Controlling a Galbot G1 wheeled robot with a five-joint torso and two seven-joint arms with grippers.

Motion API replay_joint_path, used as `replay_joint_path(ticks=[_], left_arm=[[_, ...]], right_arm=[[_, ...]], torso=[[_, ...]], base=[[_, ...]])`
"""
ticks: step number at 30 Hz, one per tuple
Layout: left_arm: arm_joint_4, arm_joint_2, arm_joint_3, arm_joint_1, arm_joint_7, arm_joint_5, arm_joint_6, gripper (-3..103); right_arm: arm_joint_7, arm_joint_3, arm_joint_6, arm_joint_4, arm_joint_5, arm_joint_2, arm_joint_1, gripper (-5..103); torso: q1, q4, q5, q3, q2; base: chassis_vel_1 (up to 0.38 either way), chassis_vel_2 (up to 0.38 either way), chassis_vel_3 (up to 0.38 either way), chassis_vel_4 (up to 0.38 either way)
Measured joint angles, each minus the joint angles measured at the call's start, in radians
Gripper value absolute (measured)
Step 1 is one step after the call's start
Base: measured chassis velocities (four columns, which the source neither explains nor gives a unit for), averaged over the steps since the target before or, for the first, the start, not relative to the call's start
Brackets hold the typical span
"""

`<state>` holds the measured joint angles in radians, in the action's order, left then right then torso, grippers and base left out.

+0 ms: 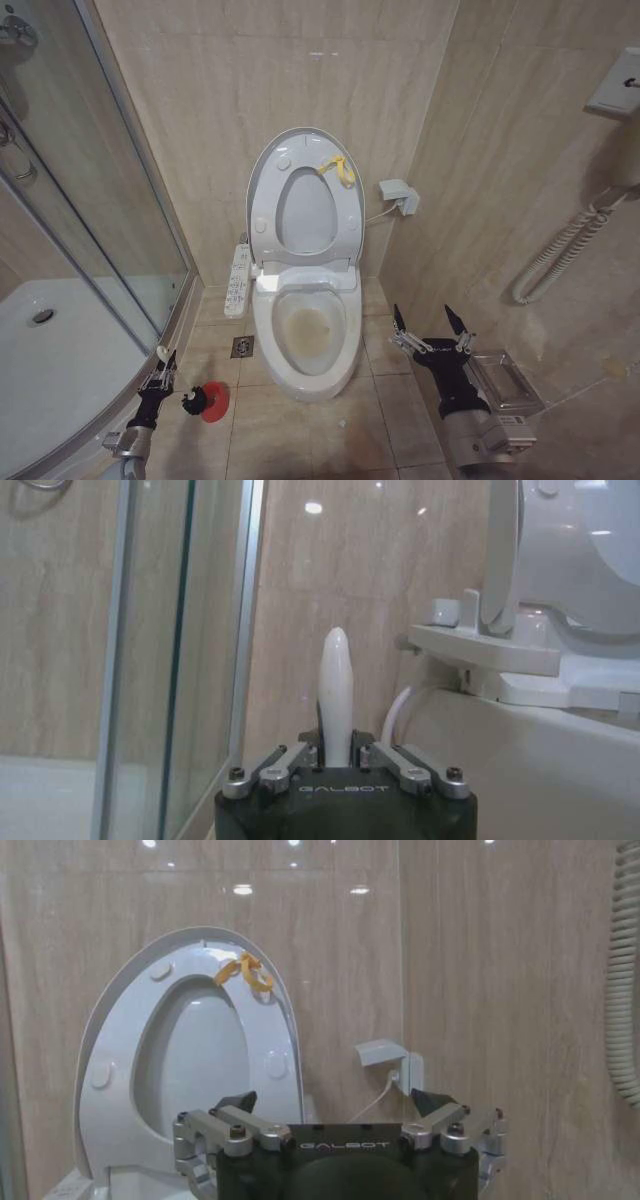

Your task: Open the toilet lid, clean the toilet bowl with a toilet brush, close the toilet lid, and flush.

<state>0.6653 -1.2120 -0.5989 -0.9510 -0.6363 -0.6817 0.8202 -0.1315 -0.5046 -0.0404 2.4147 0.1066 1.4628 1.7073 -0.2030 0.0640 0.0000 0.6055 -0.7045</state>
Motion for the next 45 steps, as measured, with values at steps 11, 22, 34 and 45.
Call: replay_joint_path(ticks=[11, 22, 34, 45], left_arm=[[0.000, 0.009, 0.034, 0.021, 0.019, -0.031, -0.002, 19], [-0.061, 0.007, 0.064, 0.057, 0.004, -0.027, -0.002, 19], [-0.040, 0.020, 0.082, 0.082, 0.013, -0.037, -0.003, 19], [-0.132, -0.001, 0.087, 0.071, -0.001, -0.007, -0.003, 19]], right_arm=[[0.000, 0.000, 0.000, 0.000, 0.000, 0.000, 0.000, 100], [0.000, 0.000, 0.000, 0.000, 0.000, 0.000, 0.000, 100], [0.000, 0.000, 0.000, 0.000, 0.000, 0.000, 0.000, 100], [0.000, 0.000, 0.000, 0.000, 0.000, 0.000, 0.000, 100]], torso=[[0.000, 0.0000, -0.0001, 0.000, 0.000], [0.000, 0.0001, 0.0000, 0.000, 0.000], [0.000, 0.0002, 0.0000, 0.000, 0.000], [0.000, 0.0004, 0.0005, 0.000, 0.000]], base=[[0.000, 0.000, 0.000, 0.000], [0.000, 0.000, 0.000, 0.000], [0.000, 0.000, 0.000, 0.000], [0.000, 0.000, 0.000, 0.000]])
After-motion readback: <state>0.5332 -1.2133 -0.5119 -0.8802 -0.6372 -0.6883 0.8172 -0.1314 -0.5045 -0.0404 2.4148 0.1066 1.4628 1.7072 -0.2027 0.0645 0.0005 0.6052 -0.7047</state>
